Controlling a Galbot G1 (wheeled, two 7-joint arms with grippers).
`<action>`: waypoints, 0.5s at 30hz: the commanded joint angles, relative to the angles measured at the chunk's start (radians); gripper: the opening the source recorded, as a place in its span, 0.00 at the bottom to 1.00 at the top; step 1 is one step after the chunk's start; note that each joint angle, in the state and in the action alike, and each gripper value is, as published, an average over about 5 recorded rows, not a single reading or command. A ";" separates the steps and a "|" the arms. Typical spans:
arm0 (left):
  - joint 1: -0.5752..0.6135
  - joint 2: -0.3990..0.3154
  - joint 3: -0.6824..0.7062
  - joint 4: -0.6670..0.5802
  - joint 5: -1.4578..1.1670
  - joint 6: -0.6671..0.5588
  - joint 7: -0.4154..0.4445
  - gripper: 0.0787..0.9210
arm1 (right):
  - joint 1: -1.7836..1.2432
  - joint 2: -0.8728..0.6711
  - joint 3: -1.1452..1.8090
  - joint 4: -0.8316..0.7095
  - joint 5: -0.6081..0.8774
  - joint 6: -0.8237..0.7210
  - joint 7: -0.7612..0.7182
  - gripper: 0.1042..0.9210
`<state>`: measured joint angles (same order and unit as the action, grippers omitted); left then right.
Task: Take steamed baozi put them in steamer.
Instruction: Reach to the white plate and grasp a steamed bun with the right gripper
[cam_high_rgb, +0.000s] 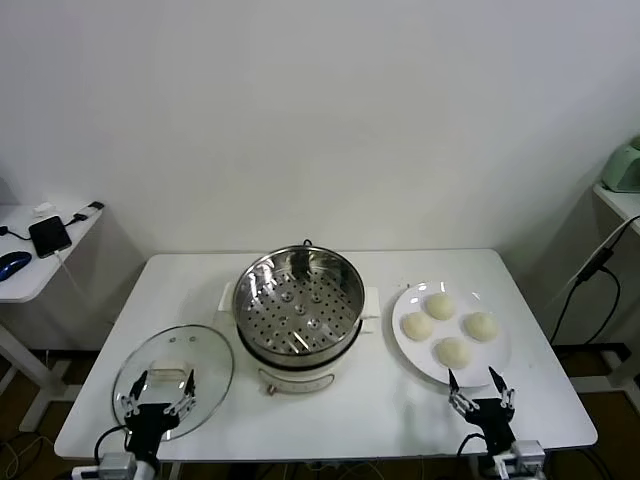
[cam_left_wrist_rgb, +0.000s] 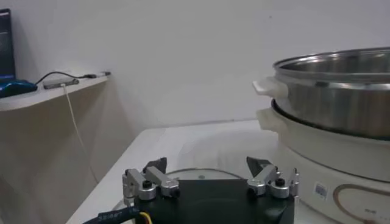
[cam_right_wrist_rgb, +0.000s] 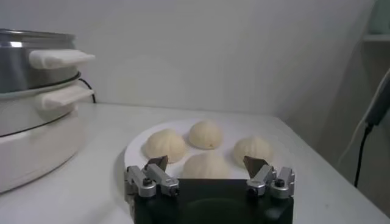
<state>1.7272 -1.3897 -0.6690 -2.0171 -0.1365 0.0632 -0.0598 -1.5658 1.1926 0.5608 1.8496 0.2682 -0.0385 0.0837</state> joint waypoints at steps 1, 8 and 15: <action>0.001 0.003 0.004 -0.010 0.001 0.000 0.000 0.88 | 0.421 -0.217 -0.086 -0.074 0.085 -0.241 0.029 0.88; 0.000 0.003 0.007 -0.013 0.000 -0.002 0.000 0.88 | 0.743 -0.490 -0.347 -0.209 0.051 -0.345 -0.158 0.88; -0.001 0.004 0.003 -0.009 -0.002 -0.004 0.001 0.88 | 1.217 -0.739 -0.815 -0.448 -0.050 -0.233 -0.635 0.88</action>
<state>1.7263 -1.3864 -0.6628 -2.0263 -0.1375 0.0590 -0.0597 -1.0192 0.8410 0.2934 1.6804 0.2942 -0.2598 -0.0548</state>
